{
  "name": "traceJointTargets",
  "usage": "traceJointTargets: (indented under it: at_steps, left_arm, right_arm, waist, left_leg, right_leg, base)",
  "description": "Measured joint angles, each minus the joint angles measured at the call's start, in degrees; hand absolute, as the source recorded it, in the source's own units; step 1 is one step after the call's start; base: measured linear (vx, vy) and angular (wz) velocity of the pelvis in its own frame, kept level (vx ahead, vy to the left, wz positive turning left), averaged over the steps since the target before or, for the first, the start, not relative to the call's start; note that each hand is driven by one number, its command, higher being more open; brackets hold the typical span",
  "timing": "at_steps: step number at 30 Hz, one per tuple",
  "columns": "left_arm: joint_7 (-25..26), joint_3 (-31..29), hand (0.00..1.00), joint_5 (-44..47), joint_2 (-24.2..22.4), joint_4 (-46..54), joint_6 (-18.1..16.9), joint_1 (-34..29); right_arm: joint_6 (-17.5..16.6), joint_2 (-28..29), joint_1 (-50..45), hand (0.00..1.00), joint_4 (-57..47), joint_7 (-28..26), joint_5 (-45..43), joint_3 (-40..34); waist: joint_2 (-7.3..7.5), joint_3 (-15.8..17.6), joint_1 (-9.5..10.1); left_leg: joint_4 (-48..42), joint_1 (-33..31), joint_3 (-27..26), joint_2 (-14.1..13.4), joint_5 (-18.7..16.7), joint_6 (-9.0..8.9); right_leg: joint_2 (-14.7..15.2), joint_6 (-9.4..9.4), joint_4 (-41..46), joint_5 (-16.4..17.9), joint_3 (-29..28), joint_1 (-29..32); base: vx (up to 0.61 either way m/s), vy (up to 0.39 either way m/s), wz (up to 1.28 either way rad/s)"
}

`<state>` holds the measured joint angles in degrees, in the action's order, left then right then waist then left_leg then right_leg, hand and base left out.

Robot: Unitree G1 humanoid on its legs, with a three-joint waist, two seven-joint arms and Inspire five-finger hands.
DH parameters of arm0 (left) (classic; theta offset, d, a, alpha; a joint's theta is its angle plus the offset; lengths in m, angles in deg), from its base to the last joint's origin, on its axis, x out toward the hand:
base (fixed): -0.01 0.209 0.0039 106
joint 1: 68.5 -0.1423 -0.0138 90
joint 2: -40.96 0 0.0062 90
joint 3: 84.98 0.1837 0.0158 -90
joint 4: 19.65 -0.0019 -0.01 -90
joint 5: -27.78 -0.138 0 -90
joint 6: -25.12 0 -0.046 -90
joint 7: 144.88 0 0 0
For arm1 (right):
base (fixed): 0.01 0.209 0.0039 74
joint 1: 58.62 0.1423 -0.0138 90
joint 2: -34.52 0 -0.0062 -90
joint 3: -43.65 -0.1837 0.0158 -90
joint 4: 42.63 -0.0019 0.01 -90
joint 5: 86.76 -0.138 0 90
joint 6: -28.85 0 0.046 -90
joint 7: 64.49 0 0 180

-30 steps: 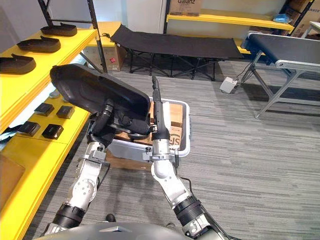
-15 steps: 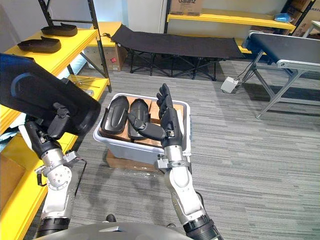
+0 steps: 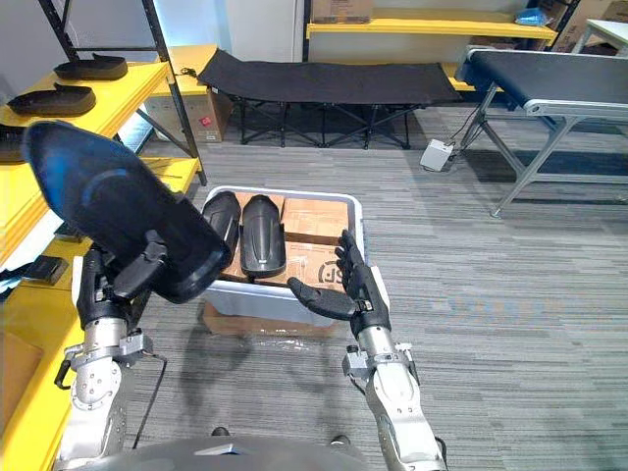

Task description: Walk over and take three plastic housings, then place them on the shelf

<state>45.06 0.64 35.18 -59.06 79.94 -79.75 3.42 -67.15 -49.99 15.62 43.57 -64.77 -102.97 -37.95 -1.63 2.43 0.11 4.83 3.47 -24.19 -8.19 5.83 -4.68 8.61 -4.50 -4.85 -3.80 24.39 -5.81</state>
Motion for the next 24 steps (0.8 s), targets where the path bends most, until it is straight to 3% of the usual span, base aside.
traceJointTargets:
  at_steps: [3,9,13,16,22,23,24]
  left_arm:
    - [-2.1,-1.0,0.00,0.0,0.0,1.4,0.0,-0.5]
    - [-3.1,-6.6,0.00,0.8,-0.7,10.1,0.0,-3.0]
    - [-4.2,-10.6,0.00,6.0,-1.5,11.1,0.0,-6.1]
    - [-7.0,-12.5,0.00,16.3,-3.9,11.2,-1.2,-11.0]
    - [-12.0,-12.1,0.00,18.0,-4.6,11.3,-2.1,-11.6]
    - [-14.0,-11.8,0.00,18.2,-4.5,11.4,-2.1,-11.4]
    - [-16.5,-11.1,0.00,18.5,-4.1,11.4,-2.1,-10.6]
  right_arm:
    - [0.1,0.1,2.1,1.00,5.9,-1.7,-3.6,-1.0]
    - [-0.1,0.0,5.4,1.00,9.1,-3.3,-3.1,1.5]
    - [-0.3,0.1,10.5,1.00,10.3,-2.8,0.2,6.7]
    - [-0.4,1.5,14.1,1.00,10.3,-2.6,0.0,8.4]
    - [-0.1,2.5,14.2,1.00,10.3,-3.2,0.0,8.6]
    - [-0.1,2.2,14.1,1.00,10.3,-3.1,0.0,8.5]
    - [-0.1,1.8,13.8,1.00,10.3,-3.1,0.2,7.9]
  waist:
    - [-0.08,0.0,0.70]
    - [-0.16,0.0,4.72]
    - [-0.11,0.0,8.39]
    - [0.25,0.2,10.63]
    - [1.07,1.5,10.23]
    - [1.01,1.7,9.25]
    - [0.91,1.9,7.10]
  left_leg:
    - [0.0,-0.4,2.4,0.3,0.0,0.06]
    - [0.0,-2.8,11.1,1.8,1.3,0.67]
    - [0.0,-3.0,14.7,2.6,1.4,0.45]
    - [-0.1,-3.0,15.3,2.6,1.3,0.66]
    - [-7.1,-7.6,17.0,2.7,-1.3,1.71]
    - [-7.8,-8.6,15.9,2.5,-2.0,2.66]
    - [-8.9,-9.8,9.4,0.6,-2.1,3.68]
  right_leg:
    - [0.1,-0.39,0.0,0.5,2.5,-1.2]
    - [0.5,-1.51,0.3,1.5,11.6,-4.6]
    - [0.7,-1.76,0.3,2.4,15.7,-7.0]
    - [1.3,-1.54,2.2,3.9,16.0,-6.9]
    - [1.2,-1.61,3.3,4.3,18.3,-7.6]
    - [1.4,-1.68,3.7,4.6,19.6,-7.7]
    - [1.5,-2.03,4.0,4.9,22.6,-8.2]
  base:
    - [0.03,-0.004,0.38]
    - [0.04,0.003,0.74]
    - [0.01,0.018,0.58]
    - [0.01,0.037,0.13]
    - [0.00,0.028,0.18]
    - [-0.05,0.032,0.88]
    - [-0.03,0.037,1.31]
